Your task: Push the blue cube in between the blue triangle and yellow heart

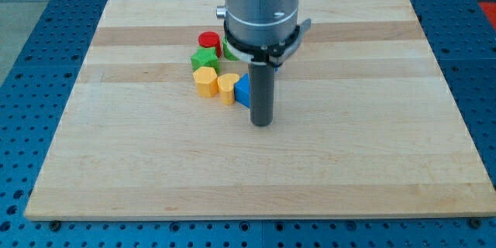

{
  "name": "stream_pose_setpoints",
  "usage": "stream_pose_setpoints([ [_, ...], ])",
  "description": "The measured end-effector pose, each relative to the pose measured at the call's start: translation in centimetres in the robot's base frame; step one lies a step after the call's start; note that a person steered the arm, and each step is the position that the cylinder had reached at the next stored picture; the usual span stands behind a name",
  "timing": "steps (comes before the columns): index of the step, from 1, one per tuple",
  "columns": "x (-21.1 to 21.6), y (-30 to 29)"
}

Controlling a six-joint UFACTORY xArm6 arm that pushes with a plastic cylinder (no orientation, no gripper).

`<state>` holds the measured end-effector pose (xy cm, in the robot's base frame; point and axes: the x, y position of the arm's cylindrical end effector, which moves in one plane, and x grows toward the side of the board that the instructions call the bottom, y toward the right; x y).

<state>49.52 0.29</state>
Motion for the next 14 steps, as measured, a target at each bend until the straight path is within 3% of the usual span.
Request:
stream_pose_setpoints([
  [1,1.0,-0.6],
  [4,-1.8,-1.9],
  [14,-4.3,-2.3],
])
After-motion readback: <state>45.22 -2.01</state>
